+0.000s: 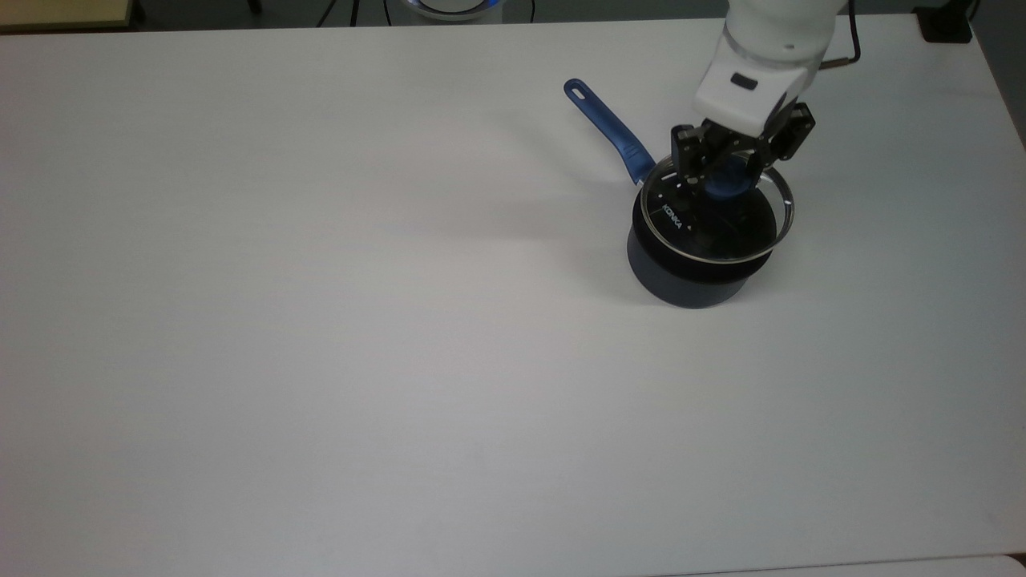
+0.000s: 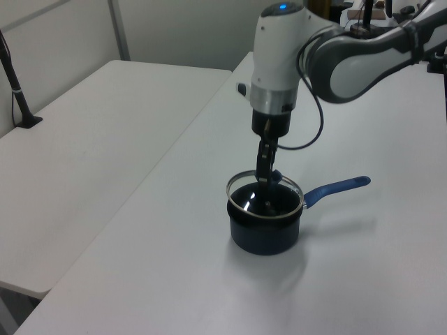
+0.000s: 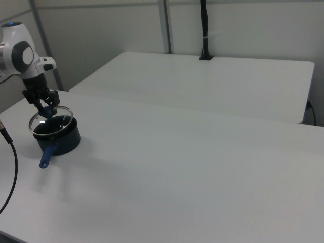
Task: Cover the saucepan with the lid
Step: 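Lower the lid onto the saucepan rim and release the knob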
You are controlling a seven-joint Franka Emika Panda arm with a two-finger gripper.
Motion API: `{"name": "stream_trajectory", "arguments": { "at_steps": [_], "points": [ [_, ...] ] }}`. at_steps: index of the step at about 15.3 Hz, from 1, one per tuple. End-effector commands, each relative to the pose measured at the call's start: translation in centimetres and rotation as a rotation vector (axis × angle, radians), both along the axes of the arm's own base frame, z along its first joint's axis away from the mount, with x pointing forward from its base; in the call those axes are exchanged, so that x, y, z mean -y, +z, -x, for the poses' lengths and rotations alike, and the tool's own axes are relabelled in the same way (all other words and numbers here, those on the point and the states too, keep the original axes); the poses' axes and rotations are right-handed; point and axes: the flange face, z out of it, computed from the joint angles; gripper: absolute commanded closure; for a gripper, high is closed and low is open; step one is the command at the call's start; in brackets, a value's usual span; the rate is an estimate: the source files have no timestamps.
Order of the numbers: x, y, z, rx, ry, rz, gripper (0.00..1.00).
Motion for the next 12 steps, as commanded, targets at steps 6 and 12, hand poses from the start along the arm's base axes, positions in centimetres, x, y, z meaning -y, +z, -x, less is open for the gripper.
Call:
{"name": "stream_trajectory", "arguments": {
  "at_steps": [6, 12],
  "points": [
    [-0.3, -1.8, -0.8, -0.005, -0.018, 0.014, 0.26],
    [1.2, 0.0, -1.3, 0.015, -0.053, 0.009, 0.00]
  ]
}}
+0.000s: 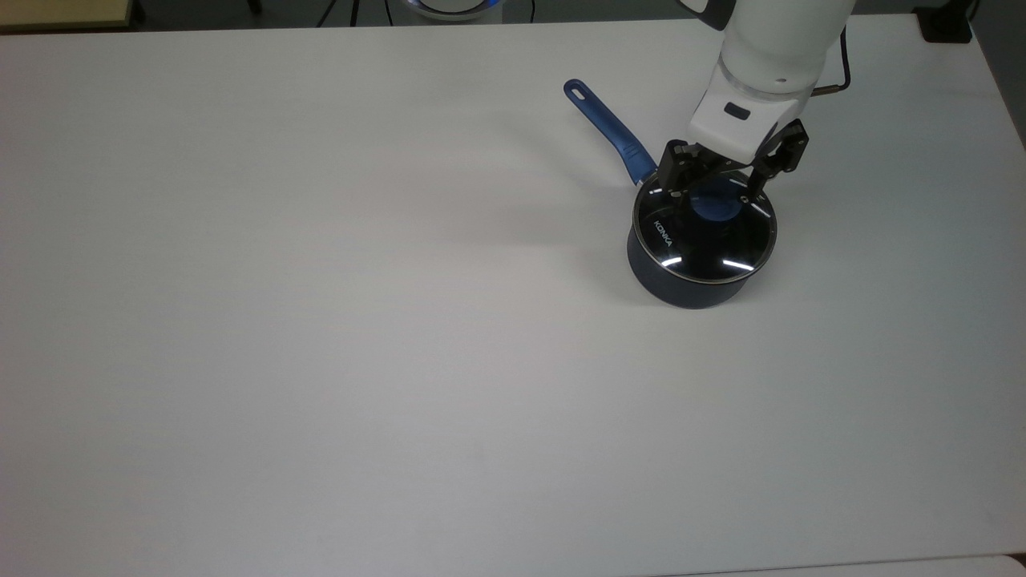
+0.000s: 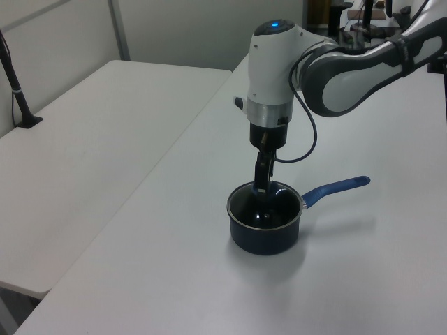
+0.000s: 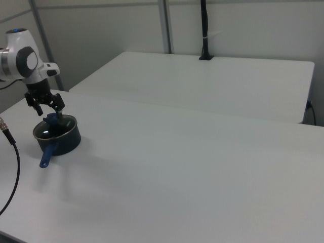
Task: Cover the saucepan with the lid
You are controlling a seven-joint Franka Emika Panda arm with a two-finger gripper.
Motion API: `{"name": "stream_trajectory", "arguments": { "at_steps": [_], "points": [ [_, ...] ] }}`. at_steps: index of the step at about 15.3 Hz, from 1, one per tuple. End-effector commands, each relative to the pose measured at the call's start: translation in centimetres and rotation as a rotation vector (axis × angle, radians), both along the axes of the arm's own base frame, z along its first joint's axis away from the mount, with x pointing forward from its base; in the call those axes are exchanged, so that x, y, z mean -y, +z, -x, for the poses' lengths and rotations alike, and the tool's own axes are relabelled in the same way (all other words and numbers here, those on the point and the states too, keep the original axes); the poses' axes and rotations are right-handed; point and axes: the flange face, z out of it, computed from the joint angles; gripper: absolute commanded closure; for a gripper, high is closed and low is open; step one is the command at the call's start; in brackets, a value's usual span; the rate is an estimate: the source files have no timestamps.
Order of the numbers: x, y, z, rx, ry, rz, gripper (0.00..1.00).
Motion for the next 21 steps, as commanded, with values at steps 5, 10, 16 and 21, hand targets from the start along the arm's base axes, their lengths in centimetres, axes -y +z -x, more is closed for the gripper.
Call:
{"name": "stream_trajectory", "arguments": {
  "at_steps": [5, 10, 16, 21],
  "points": [
    [12.3, 8.2, -1.2, 0.003, -0.170, 0.061, 0.00],
    [22.9, 11.8, 0.1, -0.032, -0.274, 0.096, 0.00],
    [29.4, 13.2, 2.4, -0.065, -0.323, 0.103, 0.00],
    [30.9, 14.1, 2.5, -0.053, -0.343, 0.099, 0.00]
  ]
}}
